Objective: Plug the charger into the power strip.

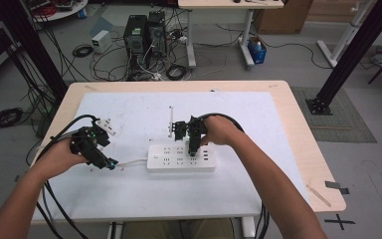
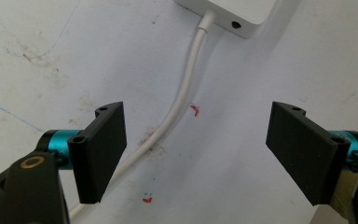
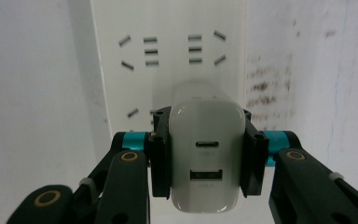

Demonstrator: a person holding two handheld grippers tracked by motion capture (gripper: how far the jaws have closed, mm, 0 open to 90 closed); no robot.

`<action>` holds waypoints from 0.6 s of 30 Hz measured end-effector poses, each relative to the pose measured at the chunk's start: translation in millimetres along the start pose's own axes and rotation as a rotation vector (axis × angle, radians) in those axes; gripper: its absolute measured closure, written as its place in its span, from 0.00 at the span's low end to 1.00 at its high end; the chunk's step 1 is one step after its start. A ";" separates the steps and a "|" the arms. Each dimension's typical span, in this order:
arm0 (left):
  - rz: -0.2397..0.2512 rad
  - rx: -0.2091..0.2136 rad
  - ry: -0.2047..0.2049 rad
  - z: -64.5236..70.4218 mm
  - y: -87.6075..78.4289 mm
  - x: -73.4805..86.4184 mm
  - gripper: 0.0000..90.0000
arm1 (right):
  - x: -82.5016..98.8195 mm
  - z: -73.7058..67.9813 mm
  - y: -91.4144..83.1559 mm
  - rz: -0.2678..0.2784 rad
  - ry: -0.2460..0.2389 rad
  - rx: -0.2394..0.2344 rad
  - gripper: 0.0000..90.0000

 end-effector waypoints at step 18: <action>-0.008 0.009 0.003 -0.1 6.6 -3.4 0.23 | 5.7 2.4 0.3 0.040 -0.003 -0.019 0.70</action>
Point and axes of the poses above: each handheld gripper's, and its own axes: y roughly forward along the jaws, x roughly out of its underside, z roughly to its right, the point moved 3 cm from there along y, roughly forward along the jaws, and after that the axes turned 10 degrees about -x, right-handed, at the moved point
